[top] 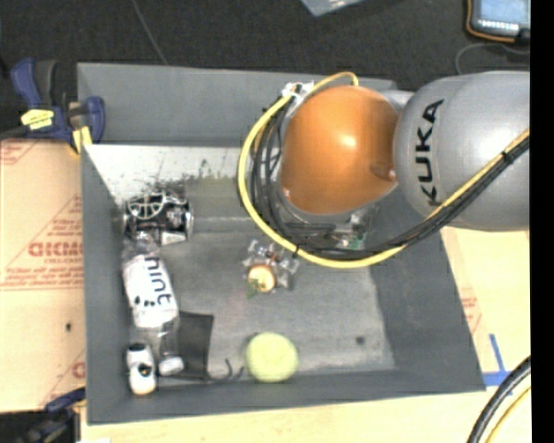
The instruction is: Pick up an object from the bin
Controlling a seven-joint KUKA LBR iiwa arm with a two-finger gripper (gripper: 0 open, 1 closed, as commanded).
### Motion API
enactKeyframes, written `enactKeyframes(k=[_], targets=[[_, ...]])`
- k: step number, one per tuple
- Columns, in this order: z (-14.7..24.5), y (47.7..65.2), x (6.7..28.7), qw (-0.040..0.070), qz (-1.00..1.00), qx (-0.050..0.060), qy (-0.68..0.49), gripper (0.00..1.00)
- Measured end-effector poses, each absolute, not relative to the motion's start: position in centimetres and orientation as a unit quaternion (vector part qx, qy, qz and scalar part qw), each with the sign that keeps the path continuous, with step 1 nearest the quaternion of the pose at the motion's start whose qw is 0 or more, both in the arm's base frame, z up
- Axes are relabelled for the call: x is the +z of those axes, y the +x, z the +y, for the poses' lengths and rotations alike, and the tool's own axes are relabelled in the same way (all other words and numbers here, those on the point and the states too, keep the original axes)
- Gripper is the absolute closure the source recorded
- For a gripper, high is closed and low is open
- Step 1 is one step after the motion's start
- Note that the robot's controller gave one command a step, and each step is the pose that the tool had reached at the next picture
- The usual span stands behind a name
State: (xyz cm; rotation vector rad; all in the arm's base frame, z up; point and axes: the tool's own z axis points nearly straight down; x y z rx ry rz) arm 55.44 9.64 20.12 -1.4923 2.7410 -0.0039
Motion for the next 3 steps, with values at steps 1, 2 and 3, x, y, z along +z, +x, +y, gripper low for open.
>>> enactKeyframes(k=[1,2,3], targets=[[9.66,55.43,20.12,0.010,0.879,-0.001,-0.477,1.00],[9.65,55.42,20.12,0.010,0.879,-0.001,-0.476,1.00],[9.63,55.43,20.11,0.010,0.879,-0.001,-0.476,1.00]])
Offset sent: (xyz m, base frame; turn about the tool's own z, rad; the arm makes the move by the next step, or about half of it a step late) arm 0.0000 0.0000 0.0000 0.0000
